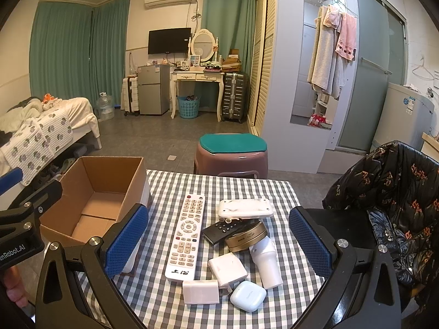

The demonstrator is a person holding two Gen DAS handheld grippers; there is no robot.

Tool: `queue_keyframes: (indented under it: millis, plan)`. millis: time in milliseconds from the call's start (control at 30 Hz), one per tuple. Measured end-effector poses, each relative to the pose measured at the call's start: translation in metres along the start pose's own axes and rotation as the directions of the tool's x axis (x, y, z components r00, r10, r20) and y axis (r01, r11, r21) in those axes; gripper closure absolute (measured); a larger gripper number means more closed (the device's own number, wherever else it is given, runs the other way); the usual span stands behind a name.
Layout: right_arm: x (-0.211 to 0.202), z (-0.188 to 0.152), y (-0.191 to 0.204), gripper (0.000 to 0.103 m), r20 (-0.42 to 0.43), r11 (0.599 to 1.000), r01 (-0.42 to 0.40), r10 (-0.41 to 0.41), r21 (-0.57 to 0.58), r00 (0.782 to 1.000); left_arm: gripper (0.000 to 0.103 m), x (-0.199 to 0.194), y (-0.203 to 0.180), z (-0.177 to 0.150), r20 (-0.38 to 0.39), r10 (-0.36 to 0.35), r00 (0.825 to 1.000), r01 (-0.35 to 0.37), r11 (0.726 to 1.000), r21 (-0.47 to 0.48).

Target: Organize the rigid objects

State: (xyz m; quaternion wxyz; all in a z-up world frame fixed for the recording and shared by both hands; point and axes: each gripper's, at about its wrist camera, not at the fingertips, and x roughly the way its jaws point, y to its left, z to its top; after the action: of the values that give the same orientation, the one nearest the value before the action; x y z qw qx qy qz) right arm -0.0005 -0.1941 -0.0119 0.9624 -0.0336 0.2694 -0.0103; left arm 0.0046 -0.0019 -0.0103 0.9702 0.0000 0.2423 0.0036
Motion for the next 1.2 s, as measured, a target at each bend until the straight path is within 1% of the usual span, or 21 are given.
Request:
queue_keyframes:
  millis: [1200]
  plan:
    - [-0.0014,0.0013,0.0,0.0,-0.001,1.0,0.0,0.0,-0.001,1.0,0.0,-0.0026,0.0011,0.0018,0.009,-0.005,1.0,0.005,1.0,0.0]
